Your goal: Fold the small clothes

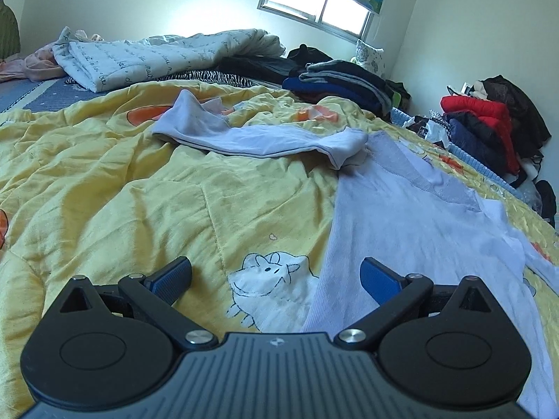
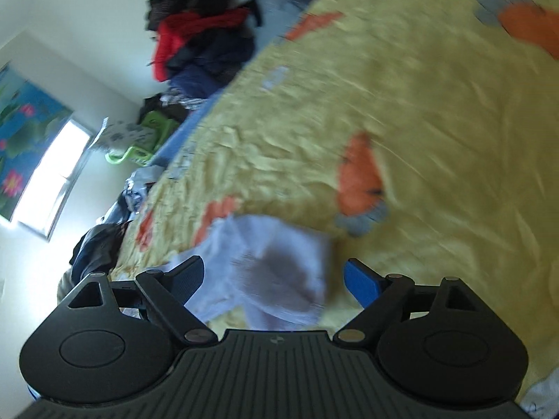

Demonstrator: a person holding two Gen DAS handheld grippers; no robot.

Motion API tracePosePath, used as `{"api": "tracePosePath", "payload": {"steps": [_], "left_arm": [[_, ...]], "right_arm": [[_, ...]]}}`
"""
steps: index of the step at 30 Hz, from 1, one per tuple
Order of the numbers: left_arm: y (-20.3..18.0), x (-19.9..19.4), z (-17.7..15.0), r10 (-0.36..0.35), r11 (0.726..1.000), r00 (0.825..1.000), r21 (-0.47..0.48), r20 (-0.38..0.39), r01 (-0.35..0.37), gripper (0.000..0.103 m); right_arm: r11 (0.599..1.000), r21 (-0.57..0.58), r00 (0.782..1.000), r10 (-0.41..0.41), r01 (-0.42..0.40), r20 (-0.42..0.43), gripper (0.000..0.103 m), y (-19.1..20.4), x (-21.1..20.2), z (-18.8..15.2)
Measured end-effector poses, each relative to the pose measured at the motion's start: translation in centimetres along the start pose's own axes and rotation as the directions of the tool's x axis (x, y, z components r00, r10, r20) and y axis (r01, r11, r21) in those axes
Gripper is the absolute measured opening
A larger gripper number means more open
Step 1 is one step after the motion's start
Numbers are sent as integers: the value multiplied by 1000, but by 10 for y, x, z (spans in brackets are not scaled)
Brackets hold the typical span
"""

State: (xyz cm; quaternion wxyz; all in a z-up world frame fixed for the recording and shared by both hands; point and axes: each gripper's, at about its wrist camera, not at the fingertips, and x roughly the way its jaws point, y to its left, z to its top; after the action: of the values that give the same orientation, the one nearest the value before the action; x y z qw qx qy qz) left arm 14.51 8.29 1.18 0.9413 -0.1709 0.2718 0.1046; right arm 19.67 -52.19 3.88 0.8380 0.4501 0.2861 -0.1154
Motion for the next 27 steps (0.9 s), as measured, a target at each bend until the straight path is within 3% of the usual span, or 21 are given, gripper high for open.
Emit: {"api": "tracePosePath", "payload": {"steps": [3,10,13,15,19,21,22,23,24,25,27], "left_arm": [[1,0,1,-2,1000,1000,-2,2,2,103],[1,0,1,-4,1000,1000,-5,3,4,103],[1,0,1,-3,1000,1000,-3,3,3,103],[1,0,1,-3,1000,1000,-3,3,3,103],[1,0,1,-3,1000,1000,-3,4,3,103],[1,0,1,-3,1000,1000,-3,4,3,103],[1,0,0,-3,1000,1000,-3,4,3,103],[1,0,1,-3,1000,1000,-3,4,3,103],[2,0,0,-4,1000,1000,-3,5,4,103],[2,0,0,-4,1000,1000,-3,5,4,103],[1,0,0,-3,1000,1000,-3,5,3,103]], "right_arm": [[999,35,1000,-4,4,-16,83,-9,4,-3],[966,229,987,141,-119,-83,81,-14,7,-8],[891,414,954,264,-186,-142,78,-22,16,-13],[856,488,936,296,-171,-190,75,-22,23,-19],[889,428,951,256,-160,-175,71,-7,23,-16],[942,292,968,210,-164,-136,71,10,15,-6],[973,164,976,182,-161,-121,72,23,11,0],[989,-6,984,143,-145,-111,73,40,9,5],[972,-213,993,84,-100,-83,73,57,8,5],[906,-422,999,13,-26,-32,73,74,8,-1],[667,-735,992,-108,126,72,73,100,14,-23]]}}
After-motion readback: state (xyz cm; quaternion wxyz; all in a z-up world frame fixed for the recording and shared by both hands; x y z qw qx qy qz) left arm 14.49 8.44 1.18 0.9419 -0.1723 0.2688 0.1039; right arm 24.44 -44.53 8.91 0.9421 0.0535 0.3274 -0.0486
